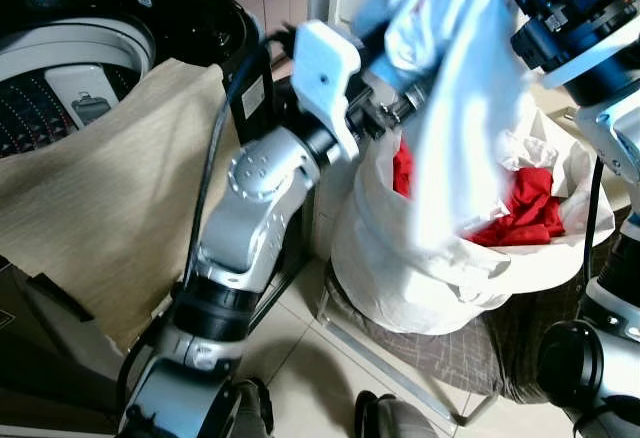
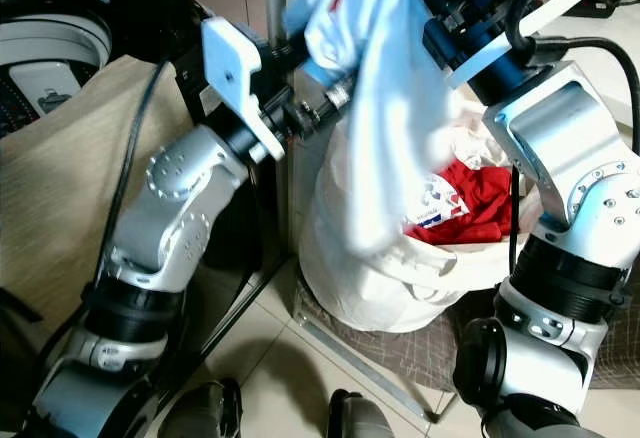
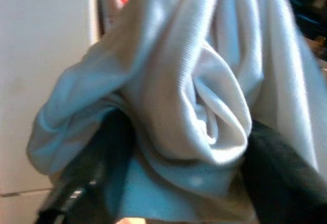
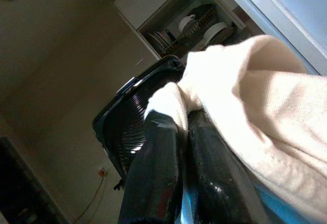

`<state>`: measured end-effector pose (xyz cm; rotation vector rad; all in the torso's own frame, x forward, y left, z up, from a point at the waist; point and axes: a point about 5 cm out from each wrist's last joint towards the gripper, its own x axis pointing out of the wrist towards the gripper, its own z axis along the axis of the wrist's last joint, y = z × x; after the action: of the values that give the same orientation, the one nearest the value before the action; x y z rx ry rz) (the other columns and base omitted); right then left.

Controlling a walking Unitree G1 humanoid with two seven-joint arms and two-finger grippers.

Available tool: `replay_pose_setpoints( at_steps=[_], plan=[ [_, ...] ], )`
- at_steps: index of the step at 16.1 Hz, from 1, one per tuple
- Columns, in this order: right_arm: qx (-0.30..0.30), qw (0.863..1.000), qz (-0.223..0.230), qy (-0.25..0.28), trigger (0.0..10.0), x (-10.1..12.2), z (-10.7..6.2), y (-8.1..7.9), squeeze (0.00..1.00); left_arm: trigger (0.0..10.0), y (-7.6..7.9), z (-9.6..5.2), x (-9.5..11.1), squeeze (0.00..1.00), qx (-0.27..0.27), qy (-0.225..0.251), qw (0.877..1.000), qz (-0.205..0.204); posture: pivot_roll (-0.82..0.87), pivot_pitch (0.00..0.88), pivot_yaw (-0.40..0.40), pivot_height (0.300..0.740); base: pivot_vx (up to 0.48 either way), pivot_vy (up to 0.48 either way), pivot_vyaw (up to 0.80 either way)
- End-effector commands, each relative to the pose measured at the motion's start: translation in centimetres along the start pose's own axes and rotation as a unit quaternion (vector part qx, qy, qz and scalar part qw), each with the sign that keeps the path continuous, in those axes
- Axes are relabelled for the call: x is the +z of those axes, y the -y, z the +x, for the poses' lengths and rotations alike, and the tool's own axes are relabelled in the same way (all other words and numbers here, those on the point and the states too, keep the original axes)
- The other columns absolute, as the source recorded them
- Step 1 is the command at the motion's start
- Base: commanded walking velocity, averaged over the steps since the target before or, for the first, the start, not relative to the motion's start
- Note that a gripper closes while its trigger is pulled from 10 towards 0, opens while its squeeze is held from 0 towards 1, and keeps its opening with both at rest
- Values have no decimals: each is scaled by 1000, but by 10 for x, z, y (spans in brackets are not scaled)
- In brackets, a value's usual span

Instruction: Clothes washing

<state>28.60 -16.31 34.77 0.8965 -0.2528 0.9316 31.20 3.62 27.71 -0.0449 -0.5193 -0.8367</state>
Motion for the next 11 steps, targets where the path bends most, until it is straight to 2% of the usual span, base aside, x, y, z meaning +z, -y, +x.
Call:
replay_pose_setpoints(
  at_steps=[1,11],
  plan=[
    [10,1000,-4,3,0,0,-1,-6,0,0,2,3,5,0,-4,11,1000,2,-73,81,-25,740,0,0,0],
    [8,1000,-3,-5,0,-4,-1,-6,0,0,2,5,9,0,8,31,999,-16,-73,79,-27,740,0,0,0]
  ],
)
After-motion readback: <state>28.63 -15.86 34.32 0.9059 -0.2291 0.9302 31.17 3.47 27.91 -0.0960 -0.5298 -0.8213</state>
